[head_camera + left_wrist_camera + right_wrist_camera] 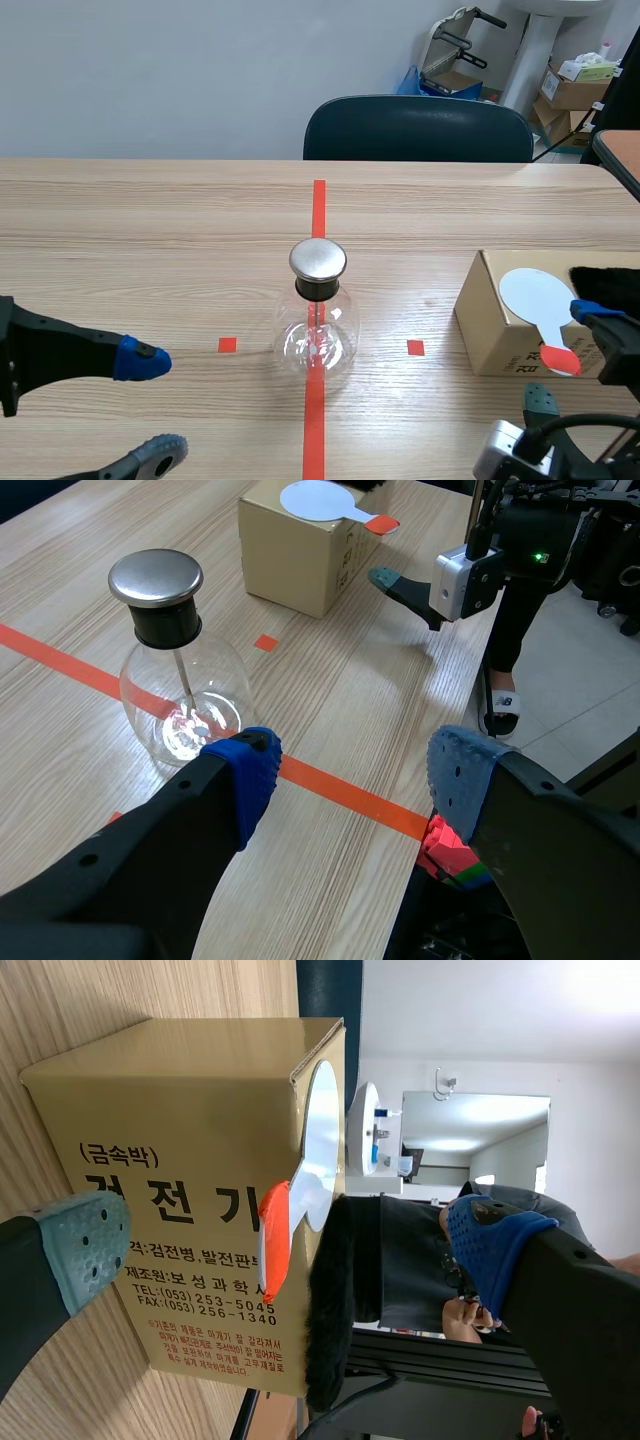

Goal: Do the electroscope experiment

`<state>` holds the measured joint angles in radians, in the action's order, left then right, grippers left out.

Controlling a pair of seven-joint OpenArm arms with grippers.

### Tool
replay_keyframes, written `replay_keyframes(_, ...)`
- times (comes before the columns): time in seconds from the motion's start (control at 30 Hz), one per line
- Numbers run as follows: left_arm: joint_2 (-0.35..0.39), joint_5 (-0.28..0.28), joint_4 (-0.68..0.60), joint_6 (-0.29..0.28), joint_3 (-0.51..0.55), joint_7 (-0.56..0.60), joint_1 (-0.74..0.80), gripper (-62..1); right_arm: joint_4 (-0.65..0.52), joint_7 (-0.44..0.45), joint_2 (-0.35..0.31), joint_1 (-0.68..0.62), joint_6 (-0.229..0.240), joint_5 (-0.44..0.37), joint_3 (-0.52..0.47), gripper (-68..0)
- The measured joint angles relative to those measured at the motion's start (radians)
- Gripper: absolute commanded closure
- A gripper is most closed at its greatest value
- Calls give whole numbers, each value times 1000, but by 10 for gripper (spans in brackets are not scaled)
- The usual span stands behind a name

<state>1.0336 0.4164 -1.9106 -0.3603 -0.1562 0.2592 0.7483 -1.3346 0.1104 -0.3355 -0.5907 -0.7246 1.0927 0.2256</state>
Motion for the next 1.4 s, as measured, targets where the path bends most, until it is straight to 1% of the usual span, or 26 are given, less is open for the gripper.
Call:
replay_keyframes(0.27, 0, 0, 0, 0, 0, 0, 0, -345, 0, 0, 0, 0, 0, 8, 0, -679)
replay_keyframes(0.33, 0, 0, 0, 0, 0, 0, 0, -345, 0, 0, 0, 0, 0, 19, 0, -649)
replay_keyframes(0.4, 0, 0, 0, 0, 0, 0, 0, -345, 0, 0, 0, 0, 0, 19, -1, -596)
replay_keyframes(0.57, 0, 0, 0, 0, 0, 0, 0, -345, 0, 0, 0, 0, 0, 22, -1, -417)
replay_keyframes(0.77, 0, 0, 0, 0, 0, 0, 0, -345, 0, 0, 0, 3, 0, 23, -1, -260)
replay_keyframes(0.97, 0, 0, 0, 0, 0, 0, 0, -345, 0, -1, 0, 17, 0, 26, -21, -7)
replay_keyframes(1.4, 0, 0, 0, 0, 0, 0, 0, -345, 0, 0, 0, 16, 0, 26, -21, -8)
